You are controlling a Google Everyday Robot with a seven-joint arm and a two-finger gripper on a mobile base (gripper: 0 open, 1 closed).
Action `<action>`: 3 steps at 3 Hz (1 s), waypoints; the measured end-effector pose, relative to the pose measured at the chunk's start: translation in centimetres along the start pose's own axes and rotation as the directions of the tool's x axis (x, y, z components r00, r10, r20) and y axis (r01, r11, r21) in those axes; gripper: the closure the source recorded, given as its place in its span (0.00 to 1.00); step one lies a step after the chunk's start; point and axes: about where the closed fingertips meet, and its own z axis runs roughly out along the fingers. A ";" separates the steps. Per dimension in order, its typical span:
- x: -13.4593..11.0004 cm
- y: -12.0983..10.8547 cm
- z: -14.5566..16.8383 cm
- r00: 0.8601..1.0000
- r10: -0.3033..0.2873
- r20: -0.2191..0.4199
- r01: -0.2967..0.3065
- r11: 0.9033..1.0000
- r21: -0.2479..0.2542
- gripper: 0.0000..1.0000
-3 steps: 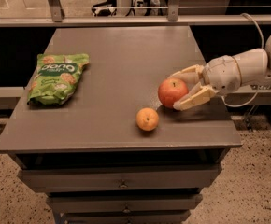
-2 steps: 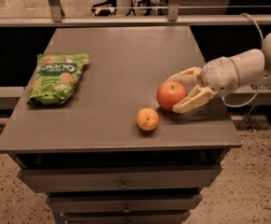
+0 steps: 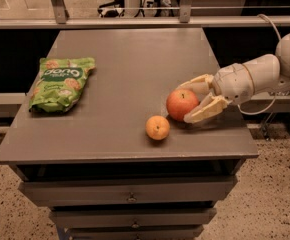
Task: Move apple near orange
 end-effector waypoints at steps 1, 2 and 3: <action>0.2 0.1 0.0 1.000 0.003 -0.006 -0.003 1.000 -0.008 0.00; 0.1 0.1 -0.6 1.000 -0.003 -0.025 0.003 1.000 -0.005 0.00; -0.5 -0.2 -3.1 0.997 -0.023 -0.079 0.025 0.999 0.031 0.00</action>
Offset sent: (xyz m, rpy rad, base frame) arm -0.0015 -0.0211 0.0082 -0.0573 -0.0170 -0.0018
